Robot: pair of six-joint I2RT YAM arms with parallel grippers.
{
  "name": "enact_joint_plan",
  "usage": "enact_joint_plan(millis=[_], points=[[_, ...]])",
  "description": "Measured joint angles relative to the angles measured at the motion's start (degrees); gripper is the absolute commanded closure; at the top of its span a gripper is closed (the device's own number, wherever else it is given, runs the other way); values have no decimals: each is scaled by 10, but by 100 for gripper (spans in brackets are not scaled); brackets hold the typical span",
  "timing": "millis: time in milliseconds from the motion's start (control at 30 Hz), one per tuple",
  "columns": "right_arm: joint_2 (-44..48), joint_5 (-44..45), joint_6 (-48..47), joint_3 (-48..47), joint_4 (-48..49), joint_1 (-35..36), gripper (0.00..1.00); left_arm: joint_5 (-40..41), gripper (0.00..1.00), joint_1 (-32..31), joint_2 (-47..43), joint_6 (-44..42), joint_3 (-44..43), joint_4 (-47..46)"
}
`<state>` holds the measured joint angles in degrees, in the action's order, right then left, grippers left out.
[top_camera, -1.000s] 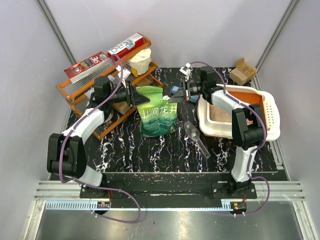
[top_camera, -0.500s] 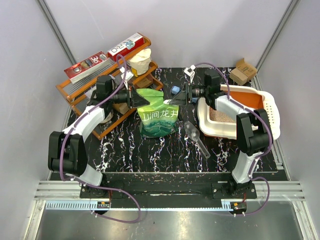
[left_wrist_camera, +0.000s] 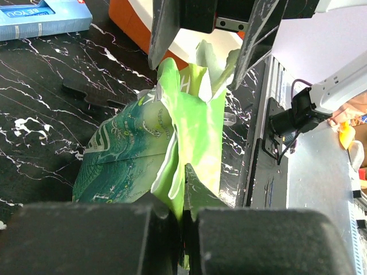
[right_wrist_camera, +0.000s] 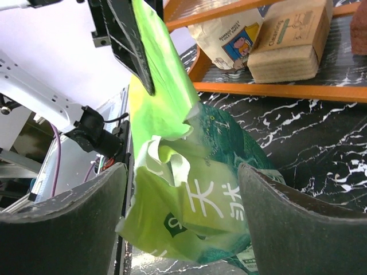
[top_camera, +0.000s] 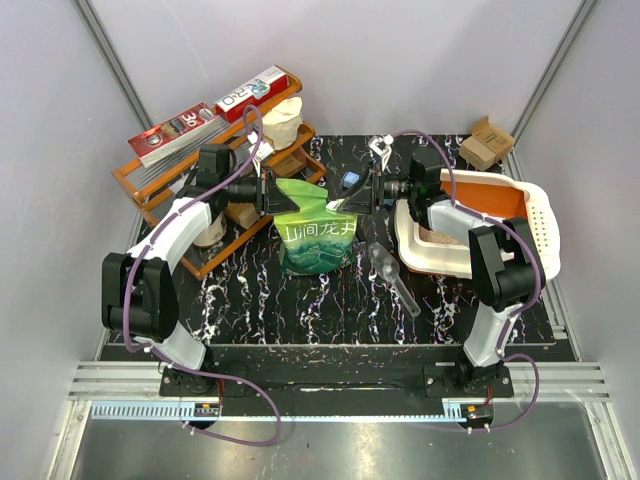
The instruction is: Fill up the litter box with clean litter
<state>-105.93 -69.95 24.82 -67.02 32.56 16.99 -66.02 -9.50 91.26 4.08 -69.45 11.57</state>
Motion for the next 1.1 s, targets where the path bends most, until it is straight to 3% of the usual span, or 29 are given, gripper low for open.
enact_joint_plan(millis=[267,700,1100], points=[[-15,-2,69,1,88,2,15,-1,96,2,0,-6,-3,8],[-35,-12,74,1,93,21,25,-2,94,2,0,9,-3,3],[-48,-31,122,-2,128,21,71,-1,88,7,0,22,-3,-11]])
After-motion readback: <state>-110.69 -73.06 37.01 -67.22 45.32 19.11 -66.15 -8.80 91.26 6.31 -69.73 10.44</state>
